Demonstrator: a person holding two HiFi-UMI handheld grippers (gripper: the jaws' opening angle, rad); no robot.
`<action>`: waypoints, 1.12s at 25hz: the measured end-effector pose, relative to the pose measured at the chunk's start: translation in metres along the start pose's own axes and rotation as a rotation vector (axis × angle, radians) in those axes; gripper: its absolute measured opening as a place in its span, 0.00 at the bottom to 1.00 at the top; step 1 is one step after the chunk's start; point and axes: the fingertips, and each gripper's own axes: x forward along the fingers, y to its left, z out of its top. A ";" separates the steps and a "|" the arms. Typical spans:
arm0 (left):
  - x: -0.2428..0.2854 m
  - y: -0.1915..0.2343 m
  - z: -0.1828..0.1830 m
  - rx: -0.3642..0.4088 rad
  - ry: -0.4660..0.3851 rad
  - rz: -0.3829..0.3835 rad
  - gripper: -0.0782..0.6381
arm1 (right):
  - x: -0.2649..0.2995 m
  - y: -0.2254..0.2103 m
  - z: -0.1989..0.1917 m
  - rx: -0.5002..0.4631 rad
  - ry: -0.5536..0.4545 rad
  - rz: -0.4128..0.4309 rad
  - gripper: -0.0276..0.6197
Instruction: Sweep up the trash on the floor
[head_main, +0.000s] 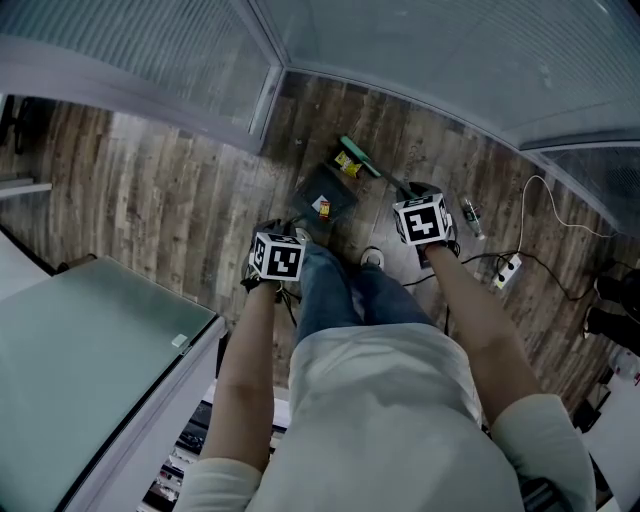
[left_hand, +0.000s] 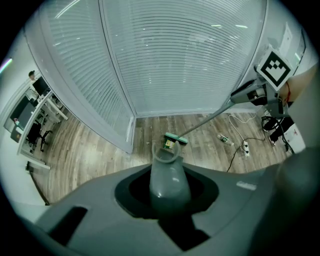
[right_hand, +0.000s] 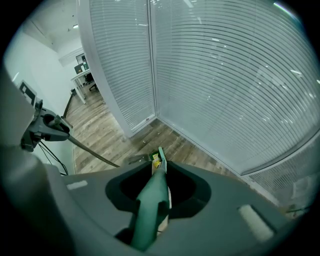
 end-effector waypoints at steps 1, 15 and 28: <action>0.000 0.000 0.000 0.000 -0.001 -0.001 0.24 | -0.001 0.002 -0.003 -0.002 0.002 0.006 0.20; 0.000 0.000 -0.001 0.007 -0.003 0.003 0.24 | -0.018 0.026 -0.028 -0.017 0.018 0.075 0.20; -0.001 0.000 -0.007 0.012 -0.012 0.003 0.24 | -0.036 0.062 -0.047 0.045 0.030 0.119 0.20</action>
